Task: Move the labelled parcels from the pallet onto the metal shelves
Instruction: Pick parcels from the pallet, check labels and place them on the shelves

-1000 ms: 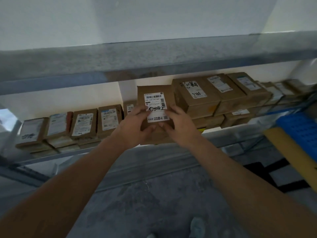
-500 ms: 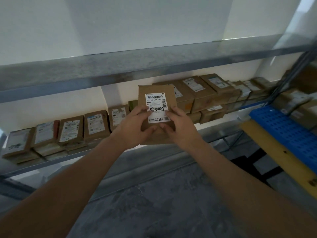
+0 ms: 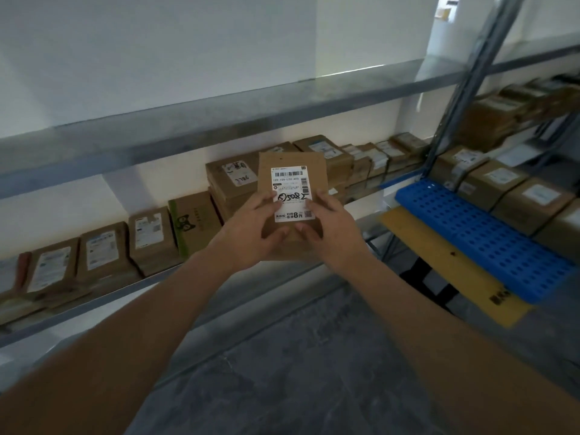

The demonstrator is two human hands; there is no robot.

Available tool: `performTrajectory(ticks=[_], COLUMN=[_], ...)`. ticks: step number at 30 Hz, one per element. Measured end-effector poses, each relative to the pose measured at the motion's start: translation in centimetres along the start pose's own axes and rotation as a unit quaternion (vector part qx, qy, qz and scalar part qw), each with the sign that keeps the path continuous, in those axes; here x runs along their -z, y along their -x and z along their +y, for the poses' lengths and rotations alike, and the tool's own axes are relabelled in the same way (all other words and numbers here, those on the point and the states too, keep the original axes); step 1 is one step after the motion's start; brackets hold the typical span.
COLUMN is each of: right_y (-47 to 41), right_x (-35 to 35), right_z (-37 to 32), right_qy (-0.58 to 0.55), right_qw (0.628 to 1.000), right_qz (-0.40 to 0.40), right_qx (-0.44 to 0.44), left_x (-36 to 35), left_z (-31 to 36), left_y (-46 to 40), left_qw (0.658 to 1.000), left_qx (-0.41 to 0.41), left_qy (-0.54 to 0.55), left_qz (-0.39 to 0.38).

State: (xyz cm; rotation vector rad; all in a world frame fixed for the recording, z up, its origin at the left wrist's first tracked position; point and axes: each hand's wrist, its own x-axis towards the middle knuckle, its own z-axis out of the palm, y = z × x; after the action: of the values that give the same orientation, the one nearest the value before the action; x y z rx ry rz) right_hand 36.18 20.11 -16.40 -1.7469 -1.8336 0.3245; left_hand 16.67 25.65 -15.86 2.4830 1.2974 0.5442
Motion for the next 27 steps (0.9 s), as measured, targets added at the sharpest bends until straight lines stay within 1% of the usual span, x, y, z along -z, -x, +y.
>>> performTrajectory(ticks=[5, 13, 20, 27], right_y=[0.5, -1.4, -5.6, -9.3], right_x=[3.2, 6.6, 8.2, 9.0], right_z=[5.2, 13.5, 19.0, 22.6], right_qy=[-0.009, 0.010, 0.045, 0.062], right_qw=[0.998, 0.986, 0.964, 0.940], right_qz=[0.030, 0.062, 0.095, 0.116], right_qx=[-0.059, -0.157, -0.243, -0.314], left_x=[-3.0, -8.9, -13.0, -15.9], left_z=[4.4, 8.5, 9.8, 10.4], left_y=[-4.8, -14.4, -23.6, -31.4], left_qw=[0.999, 0.989, 0.974, 0.955], left_qx=[-0.047, -0.125, -0.181, -0.239], left_qy=[0.013, 0.044, 0.091, 0.098], left_qz=[-0.021, -0.068, -0.101, -0.147])
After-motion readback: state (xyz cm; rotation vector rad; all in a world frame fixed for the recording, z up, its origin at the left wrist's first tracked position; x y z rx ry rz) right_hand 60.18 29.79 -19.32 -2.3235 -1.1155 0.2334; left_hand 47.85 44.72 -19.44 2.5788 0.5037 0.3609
